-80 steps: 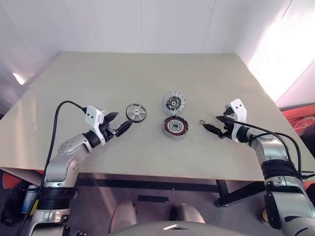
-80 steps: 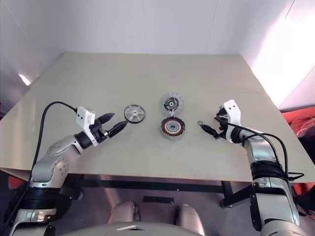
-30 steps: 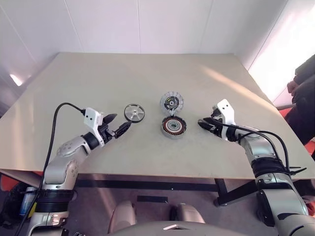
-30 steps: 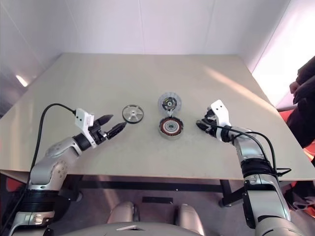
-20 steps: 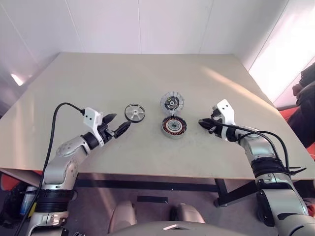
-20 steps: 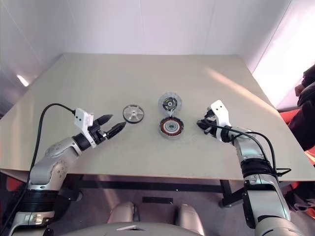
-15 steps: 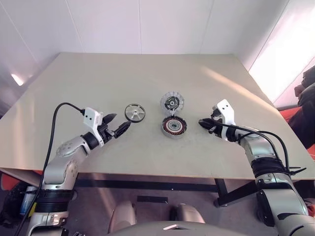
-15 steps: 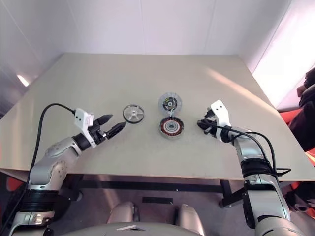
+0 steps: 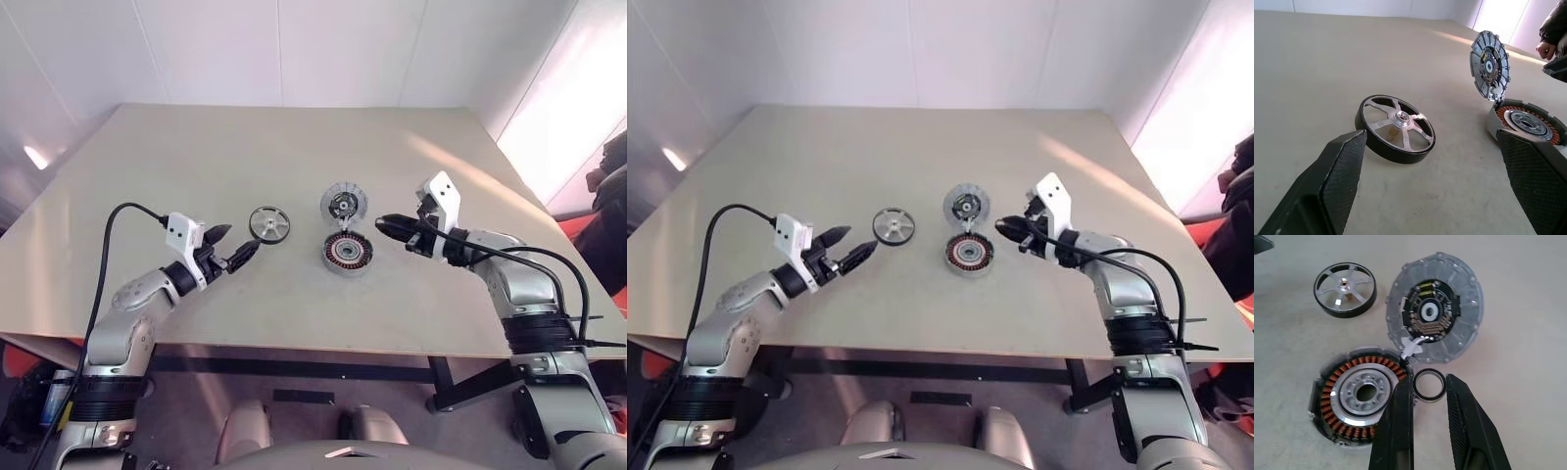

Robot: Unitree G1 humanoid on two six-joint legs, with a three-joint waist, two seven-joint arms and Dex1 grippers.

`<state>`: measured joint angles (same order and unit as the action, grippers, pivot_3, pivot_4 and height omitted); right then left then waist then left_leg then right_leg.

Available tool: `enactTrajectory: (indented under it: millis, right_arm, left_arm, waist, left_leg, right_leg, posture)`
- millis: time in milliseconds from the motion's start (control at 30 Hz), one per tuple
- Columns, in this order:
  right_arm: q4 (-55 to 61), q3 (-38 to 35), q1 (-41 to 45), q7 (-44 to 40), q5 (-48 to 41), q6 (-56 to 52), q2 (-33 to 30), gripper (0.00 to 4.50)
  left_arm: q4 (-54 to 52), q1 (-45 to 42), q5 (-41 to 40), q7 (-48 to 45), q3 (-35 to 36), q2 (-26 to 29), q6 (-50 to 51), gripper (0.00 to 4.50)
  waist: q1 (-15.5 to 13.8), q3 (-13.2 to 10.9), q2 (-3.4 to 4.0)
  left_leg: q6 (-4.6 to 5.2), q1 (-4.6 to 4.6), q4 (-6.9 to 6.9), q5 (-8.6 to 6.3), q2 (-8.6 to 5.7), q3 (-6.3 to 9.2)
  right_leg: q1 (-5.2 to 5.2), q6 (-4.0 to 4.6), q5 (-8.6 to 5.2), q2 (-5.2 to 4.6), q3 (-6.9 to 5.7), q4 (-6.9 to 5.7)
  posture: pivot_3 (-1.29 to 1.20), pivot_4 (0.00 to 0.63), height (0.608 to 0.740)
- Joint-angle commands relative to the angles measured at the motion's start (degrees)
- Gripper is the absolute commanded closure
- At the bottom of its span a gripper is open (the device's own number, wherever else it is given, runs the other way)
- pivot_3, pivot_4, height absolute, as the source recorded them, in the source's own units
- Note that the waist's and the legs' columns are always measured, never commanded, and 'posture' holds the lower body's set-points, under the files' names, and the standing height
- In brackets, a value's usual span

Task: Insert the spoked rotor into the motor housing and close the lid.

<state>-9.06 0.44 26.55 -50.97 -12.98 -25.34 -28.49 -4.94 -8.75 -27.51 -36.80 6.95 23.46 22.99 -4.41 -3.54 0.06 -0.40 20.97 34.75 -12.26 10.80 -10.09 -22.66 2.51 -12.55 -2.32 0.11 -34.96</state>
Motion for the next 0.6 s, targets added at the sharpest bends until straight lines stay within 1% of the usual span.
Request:
enactTrajectory:
  millis: [33,300,600]
  right_arm:
    - [1.45,2.36,0.95,1.35,0.38,-0.7,1.73,3.85]
    - [-2.47,5.39,2.37,3.27,2.1,-0.07,4.9,3.85]
    - [-1.02,6.63,0.97,2.56,2.31,-0.4,4.54,3.85]
  left_arm:
    - [-0.99,-1.29,0.29,0.41,0.71,0.17,-0.81,0.0]
    - [-1.28,-0.83,1.08,0.61,0.73,0.59,-1.22,0.0]
    - [-1.1,-0.72,1.52,0.47,1.07,0.57,-1.65,0.0]
  waist:
    - [0.06,0.0,0.0]
    - [0.25,0.0,0.0]
    - [0.28,0.0,0.0]
  left_leg:
    - [-0.03,0.01,-0.02,0.02,0.0,0.0]
    - [-0.09,0.04,-0.05,0.05,-0.02,0.01]
    - [-0.12,0.03,-0.06,0.07,-0.01,0.02]
  right_leg:
    - [-0.02,0.0,0.0,0.0,0.0,0.0]
    - [-0.04,0.0,0.0,-0.01,0.0,0.02]
    - [-0.03,0.0,0.0,0.0,-0.01,0.01]
  posture:
    - [0.0,0.0,0.74]
    - [0.0,0.0,0.74]
    - [0.0,0.0,0.74]
